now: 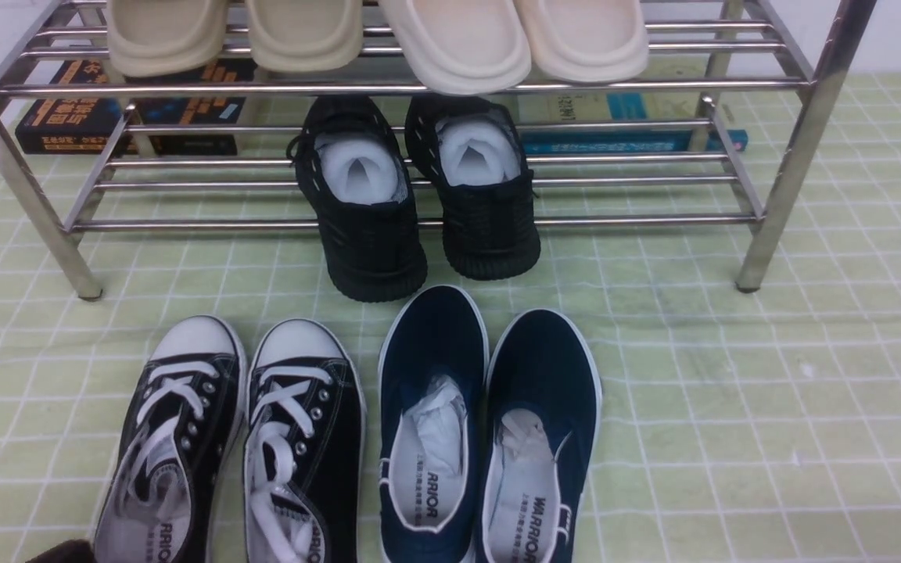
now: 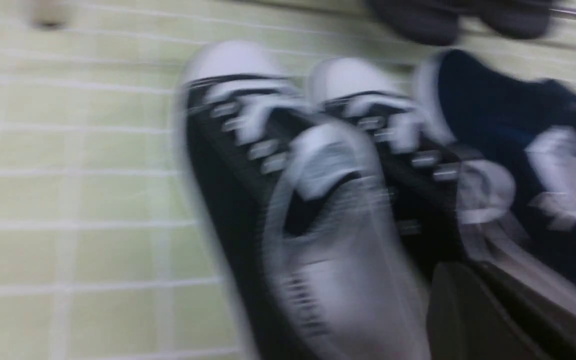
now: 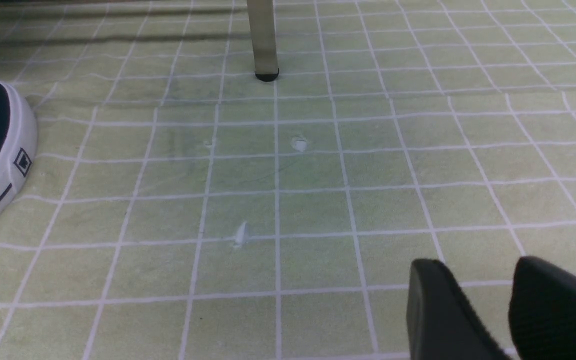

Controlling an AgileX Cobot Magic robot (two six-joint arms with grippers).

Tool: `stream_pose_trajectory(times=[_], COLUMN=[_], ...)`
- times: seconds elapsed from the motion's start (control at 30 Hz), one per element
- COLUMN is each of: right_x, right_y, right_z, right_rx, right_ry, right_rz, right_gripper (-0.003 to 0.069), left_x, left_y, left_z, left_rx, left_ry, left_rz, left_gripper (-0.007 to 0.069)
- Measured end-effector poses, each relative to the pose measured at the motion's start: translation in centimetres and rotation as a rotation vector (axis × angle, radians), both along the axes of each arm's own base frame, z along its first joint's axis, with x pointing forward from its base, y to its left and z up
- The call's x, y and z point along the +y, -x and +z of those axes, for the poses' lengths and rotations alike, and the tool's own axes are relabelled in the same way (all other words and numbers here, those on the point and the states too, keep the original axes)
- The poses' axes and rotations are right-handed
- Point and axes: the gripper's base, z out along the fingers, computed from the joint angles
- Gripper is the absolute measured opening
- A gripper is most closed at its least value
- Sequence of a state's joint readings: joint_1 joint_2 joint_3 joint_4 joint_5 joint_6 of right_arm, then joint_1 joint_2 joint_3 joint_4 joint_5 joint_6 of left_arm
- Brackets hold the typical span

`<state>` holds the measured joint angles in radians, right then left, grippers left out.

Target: Take the shoes off the shelf with your hand from the green coffee tablecloth.

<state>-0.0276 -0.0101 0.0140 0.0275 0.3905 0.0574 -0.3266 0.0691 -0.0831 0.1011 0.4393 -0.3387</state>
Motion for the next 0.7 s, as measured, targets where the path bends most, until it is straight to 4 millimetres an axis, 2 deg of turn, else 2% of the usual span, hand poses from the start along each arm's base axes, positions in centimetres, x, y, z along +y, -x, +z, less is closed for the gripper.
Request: stream_pose_trajectory(times=[0.17,0.43,0.7], right_x=[0.0,0.0,0.0], right_y=[0.0,0.0,0.0], right_z=[0.0,0.0,0.0], right_rx=[0.000,0.000,0.000], right_ry=[0.000,-0.001,-0.001], right_rz=[0.000,0.000,0.000], right_gripper=[0.0240,0.0240,0.0240], left_x=[1.0,1.8,1.9], left_y=[0.2,0.1,0.1], left_z=[-2.5,-2.5,-2.4], left_rx=[0.003,-0.024,-0.039], left_ry=[-0.056,-0.076,-0.078], left_rz=[0.153,0.316,0.331], left_gripper=[0.0034,0.0036,0.0042])
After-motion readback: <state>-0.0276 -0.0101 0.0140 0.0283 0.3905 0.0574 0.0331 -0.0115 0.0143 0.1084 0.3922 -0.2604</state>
